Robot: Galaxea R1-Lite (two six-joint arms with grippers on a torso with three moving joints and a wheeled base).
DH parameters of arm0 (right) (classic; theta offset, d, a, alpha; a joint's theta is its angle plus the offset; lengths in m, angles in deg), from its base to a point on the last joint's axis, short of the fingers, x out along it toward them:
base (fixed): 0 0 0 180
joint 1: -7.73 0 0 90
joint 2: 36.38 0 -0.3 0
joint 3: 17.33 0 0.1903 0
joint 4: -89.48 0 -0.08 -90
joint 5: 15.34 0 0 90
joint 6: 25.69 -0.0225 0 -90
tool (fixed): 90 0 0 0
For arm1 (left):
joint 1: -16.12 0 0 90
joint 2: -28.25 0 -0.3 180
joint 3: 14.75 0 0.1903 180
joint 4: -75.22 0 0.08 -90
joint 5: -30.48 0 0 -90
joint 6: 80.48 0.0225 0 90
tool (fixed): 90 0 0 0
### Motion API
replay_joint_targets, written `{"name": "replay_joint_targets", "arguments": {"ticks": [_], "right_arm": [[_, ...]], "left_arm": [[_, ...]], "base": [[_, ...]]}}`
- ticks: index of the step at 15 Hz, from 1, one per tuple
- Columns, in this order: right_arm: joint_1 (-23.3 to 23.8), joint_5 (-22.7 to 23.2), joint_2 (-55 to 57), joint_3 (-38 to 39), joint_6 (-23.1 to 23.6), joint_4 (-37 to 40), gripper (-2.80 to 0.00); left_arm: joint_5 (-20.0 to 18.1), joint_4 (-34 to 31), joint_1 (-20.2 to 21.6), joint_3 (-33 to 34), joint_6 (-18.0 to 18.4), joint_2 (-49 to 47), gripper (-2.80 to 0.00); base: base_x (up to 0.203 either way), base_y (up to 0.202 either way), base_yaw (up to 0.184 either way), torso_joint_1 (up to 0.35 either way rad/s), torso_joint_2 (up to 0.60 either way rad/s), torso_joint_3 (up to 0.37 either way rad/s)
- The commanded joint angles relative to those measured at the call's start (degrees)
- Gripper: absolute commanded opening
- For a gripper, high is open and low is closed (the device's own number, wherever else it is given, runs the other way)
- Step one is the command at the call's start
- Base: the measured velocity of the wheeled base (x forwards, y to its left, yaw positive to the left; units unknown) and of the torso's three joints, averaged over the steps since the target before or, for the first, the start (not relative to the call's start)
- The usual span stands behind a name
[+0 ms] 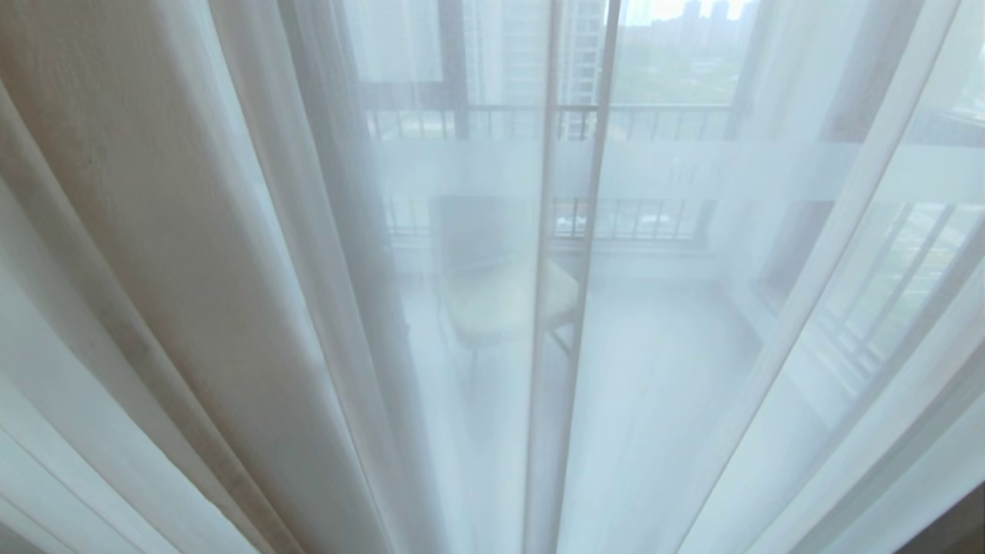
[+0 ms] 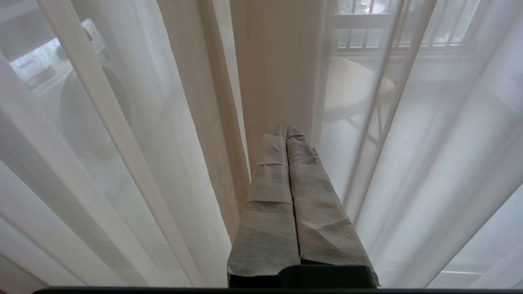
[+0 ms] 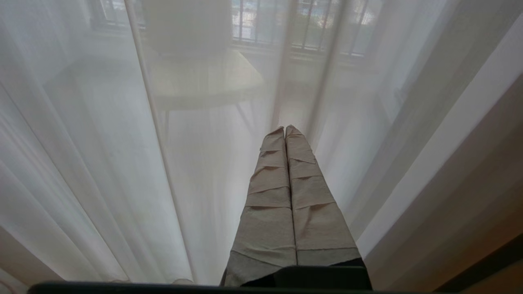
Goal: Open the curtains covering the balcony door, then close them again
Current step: Close the outer curtains on both sides
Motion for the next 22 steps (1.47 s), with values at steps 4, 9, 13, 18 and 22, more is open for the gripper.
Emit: {"name": "replay_joint_targets", "arguments": {"ticks": [4, 9, 13, 18, 22], "right_arm": [[-0.01, 0.02, -0.02, 0.0, 0.06, -0.01, -2.8], [-0.01, 0.02, -0.02, 0.0, 0.03, -0.01, -2.8], [-0.01, 0.02, -0.02, 0.0, 0.03, -0.01, -2.8], [-0.01, 0.02, -0.02, 0.0, 0.03, -0.01, -2.8], [-0.01, 0.02, -0.02, 0.0, 0.07, -0.01, -2.8]], "left_arm": [[0.13, 0.09, 0.0, 0.01, -0.21, 0.05, -2.8], [-0.04, 0.0, 0.0, 0.01, -0.38, 0.05, -2.8], [-0.04, 0.09, 0.0, 0.01, -0.47, 0.05, -2.8], [0.13, 0.09, 0.0, 0.01, -0.38, 0.05, -2.8], [0.13, 0.09, 0.0, 0.01, -0.39, 0.05, -2.8]], "base": [[0.001, 0.044, -0.002, -0.001, 0.0, -0.001], [0.0, 0.19, 0.002, 0.001, 0.0, 0.004], [0.0, 0.194, -0.001, 0.004, 0.0, 0.001], [0.0, 0.193, 0.0, 0.002, 0.0, 0.005], [0.0, 0.193, -0.001, 0.002, 0.0, 0.003]]}}
